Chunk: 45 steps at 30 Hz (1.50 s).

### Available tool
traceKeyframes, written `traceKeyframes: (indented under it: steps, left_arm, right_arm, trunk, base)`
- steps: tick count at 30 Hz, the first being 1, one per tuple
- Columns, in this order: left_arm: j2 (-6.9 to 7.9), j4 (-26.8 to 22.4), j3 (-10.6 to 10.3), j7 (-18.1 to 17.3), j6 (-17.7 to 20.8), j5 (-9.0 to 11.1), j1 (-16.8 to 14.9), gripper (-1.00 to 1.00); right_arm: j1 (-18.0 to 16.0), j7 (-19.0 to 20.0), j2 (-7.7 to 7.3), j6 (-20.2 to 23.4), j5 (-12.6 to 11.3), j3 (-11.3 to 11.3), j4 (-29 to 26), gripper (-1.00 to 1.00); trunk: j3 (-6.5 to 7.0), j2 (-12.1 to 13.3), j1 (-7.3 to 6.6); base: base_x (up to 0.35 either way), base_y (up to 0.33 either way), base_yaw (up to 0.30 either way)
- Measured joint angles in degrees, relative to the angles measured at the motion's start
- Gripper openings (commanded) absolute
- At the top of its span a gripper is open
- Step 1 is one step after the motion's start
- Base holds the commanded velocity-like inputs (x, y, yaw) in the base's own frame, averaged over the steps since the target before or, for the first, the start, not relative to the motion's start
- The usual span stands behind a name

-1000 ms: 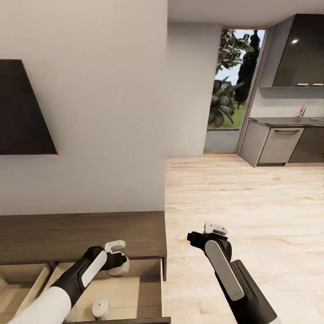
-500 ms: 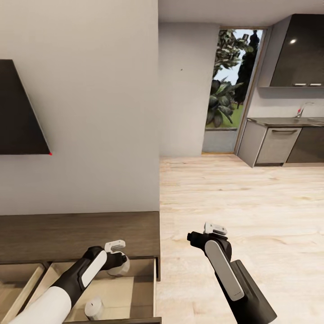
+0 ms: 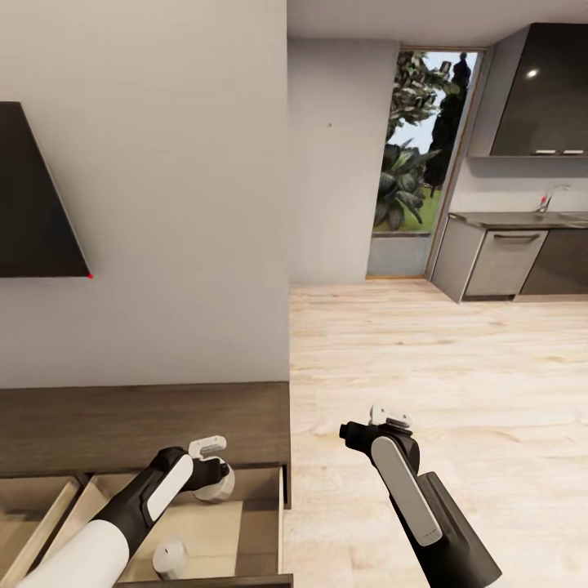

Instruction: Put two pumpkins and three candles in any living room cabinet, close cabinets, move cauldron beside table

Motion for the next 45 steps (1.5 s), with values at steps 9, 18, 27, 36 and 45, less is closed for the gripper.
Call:
traceKeyframes:
  steps: [9, 18, 27, 36, 45]
  left_arm:
    - [-0.09, 1.0, 0.2, 0.1, 0.1, 0.1, 0.0, -1.0]
    - [-0.29, 6.1, 0.0, 0.1, -0.2, 0.0, -0.1, -1.0]
    - [-0.22, 6.2, 0.0, 0.7, 0.1, -0.3, -0.1, -1.0]
    - [-1.05, 5.4, 0.1, 9.2, -0.2, 0.0, -0.1, -1.0]
    - [-1.3, 5.1, 0.1, 10.0, -0.4, -0.1, -0.1, -1.0]
  right_arm:
    - [0.0, 0.0, 0.0, -0.1, 0.0, 0.1, -0.1, 1.0]
    - [0.0, -0.1, 0.0, 0.0, 0.1, 0.1, -0.1, 1.0]
    - [0.0, -0.1, 0.0, -0.1, 0.0, 0.0, -0.1, 1.0]
    - [0.0, -0.1, 0.0, -0.1, 0.1, 0.1, 0.3, 1.0]
    - [0.0, -0.1, 0.0, -0.2, -0.1, -0.1, 0.2, 1.0]
  trunk:
    - [-1.62, -3.6, 1.98]
    - [-3.23, -7.2, 3.96]
    - [-4.85, -10.8, 5.93]
    - [-6.47, -14.4, 7.91]
    - [-8.08, -18.1, 9.89]
  base:
    - [0.0, 0.0, 0.0]
    - [0.0, 0.0, 0.0]
    - [0.0, 0.0, 0.0]
    - [0.0, 0.0, 0.0]
    - [0.0, 0.0, 0.0]
